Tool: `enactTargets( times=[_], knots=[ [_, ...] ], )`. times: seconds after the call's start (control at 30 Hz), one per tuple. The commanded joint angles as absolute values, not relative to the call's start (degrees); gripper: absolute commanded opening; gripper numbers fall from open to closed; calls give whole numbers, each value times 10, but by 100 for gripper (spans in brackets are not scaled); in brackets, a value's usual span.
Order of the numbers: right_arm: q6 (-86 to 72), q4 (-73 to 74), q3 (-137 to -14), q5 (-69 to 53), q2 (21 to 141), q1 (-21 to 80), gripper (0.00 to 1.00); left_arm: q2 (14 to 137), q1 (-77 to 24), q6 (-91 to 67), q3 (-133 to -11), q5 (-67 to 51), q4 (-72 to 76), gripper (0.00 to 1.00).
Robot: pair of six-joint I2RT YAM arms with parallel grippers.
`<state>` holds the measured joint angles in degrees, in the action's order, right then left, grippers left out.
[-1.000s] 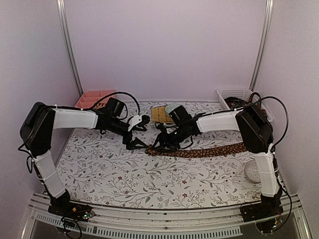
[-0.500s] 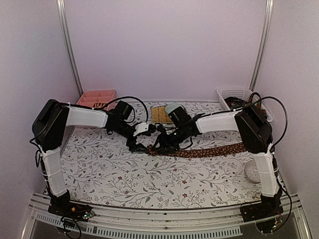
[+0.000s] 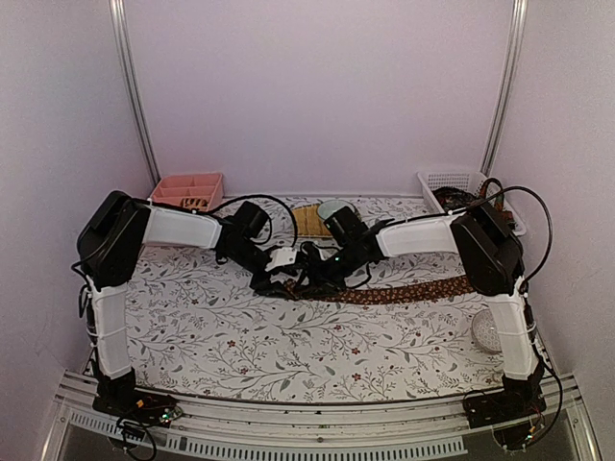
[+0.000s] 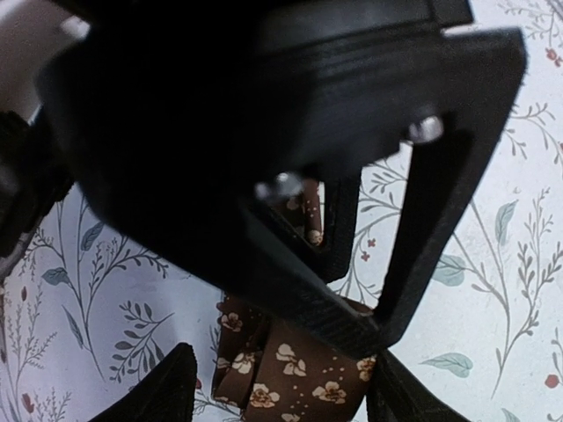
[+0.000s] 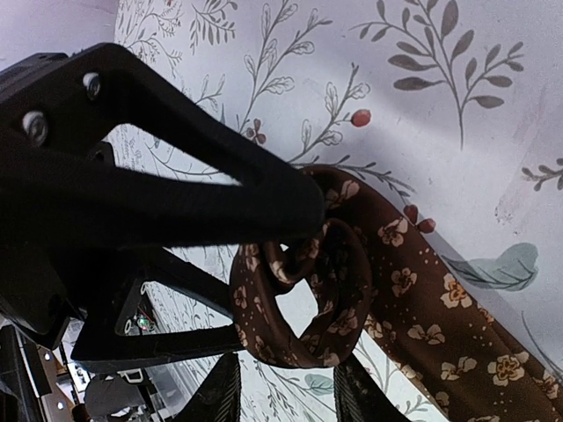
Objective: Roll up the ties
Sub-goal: Roll the tie at the center of the board.
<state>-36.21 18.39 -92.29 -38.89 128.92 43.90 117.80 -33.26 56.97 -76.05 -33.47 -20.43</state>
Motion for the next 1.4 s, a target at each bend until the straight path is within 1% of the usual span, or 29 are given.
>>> enactTargets(
  times=[0.0,0.07,0.13,0.17,0.3,0.43,0.47,0.6,0.77,0.9,1.03,1.07,1.13,1.23,1.3,1.37],
  knots=[
    [-362,182,-938,-404,1339,444,35,1187,-341,584,-770,-320,-231,63],
    [-364,180,-939,-405,1339,444,35,1187,-341,585,-771,-319,-236,57],
    [-365,180,-941,-407,1339,444,34,1186,-341,585,-771,-320,-243,55],
    [-366,180,-943,-407,1339,444,34,1186,-341,585,-771,-321,-245,52],
    [-367,180,-950,-406,1339,443,32,1186,-343,582,-772,-316,-254,49],
    [-369,178,-957,-405,1339,443,31,1187,-347,576,-772,-307,-260,48],
    [-369,178,-959,-405,1358,443,31,1187,-347,574,-772,-305,-261,48],
    [-370,180,-969,-406,1368,442,31,1183,-349,568,-765,-301,-259,49],
    [-375,184,-985,-406,1373,442,34,1180,-353,560,-761,-301,-252,50],
    [-383,179,-987,-418,1374,440,40,1182,-357,554,-762,-303,-244,50],
    [-386,175,-985,-421,1373,438,40,1189,-360,547,-769,-303,-242,48],
    [-386,174,-985,-423,1374,438,39,1192,-361,545,-770,-303,-243,46],
    [-390,171,-984,-425,1374,437,36,1195,-361,542,-773,-306,-244,45],
    [-394,167,-982,-427,1376,434,26,1195,-362,538,-773,-310,-241,46],
    [-396,164,-980,-428,1377,432,19,1193,-362,533,-773,-315,-239,50],
    [-397,162,-975,-430,1378,429,14,1186,-362,525,-773,-319,-237,57]
  ],
)
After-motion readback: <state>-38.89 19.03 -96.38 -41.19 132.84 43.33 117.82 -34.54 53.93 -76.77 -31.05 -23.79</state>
